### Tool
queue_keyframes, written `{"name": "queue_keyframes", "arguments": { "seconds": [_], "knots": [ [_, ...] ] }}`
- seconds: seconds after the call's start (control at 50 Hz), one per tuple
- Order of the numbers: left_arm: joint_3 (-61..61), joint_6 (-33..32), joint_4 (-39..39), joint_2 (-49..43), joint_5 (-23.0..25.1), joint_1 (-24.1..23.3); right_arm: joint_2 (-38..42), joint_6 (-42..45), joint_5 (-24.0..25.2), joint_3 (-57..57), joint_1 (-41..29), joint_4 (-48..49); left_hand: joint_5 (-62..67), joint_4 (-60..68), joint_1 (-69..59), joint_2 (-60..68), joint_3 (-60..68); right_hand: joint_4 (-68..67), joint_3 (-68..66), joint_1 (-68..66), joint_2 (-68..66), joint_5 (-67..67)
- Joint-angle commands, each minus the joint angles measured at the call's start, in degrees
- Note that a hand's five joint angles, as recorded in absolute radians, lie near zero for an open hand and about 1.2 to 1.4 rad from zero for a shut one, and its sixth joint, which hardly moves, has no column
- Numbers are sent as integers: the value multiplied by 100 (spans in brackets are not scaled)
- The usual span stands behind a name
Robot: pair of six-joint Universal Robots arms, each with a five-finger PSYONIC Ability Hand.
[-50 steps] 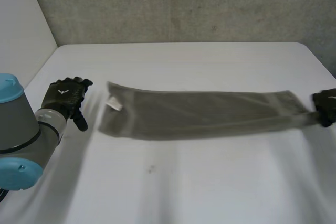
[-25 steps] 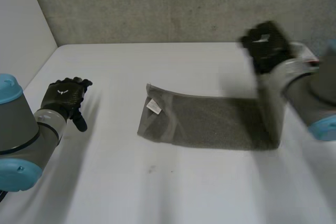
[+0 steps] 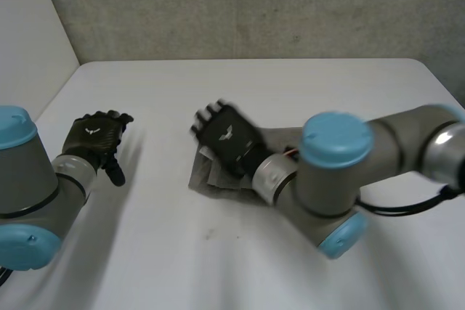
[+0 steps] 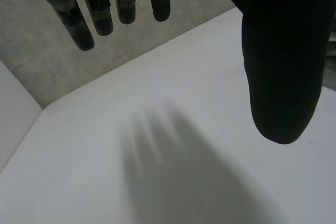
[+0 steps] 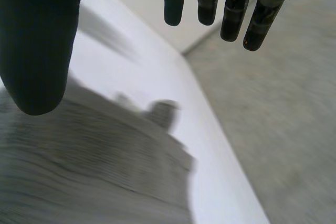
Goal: Fold the towel.
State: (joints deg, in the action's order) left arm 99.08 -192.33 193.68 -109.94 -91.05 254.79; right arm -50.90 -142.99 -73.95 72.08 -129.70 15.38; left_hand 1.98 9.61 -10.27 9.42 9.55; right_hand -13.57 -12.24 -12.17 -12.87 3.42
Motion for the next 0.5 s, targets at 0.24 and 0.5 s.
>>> {"name": "queue_keyframes", "arguments": {
  "seconds": [0.24,0.5],
  "knots": [
    [-1714,538,-85,-870,9,-1633,-2012,-2304,-340,2565,2001,-18,-26,211,-145,230,217,357,224,217,287,-342],
    [-2279,556,-111,-1583,-44,-1916,-1371,-2260,-313,3181,2740,17,-42,195,-129,214,201,-3376,-3510,-3516,-3446,3392]
  ]
}}
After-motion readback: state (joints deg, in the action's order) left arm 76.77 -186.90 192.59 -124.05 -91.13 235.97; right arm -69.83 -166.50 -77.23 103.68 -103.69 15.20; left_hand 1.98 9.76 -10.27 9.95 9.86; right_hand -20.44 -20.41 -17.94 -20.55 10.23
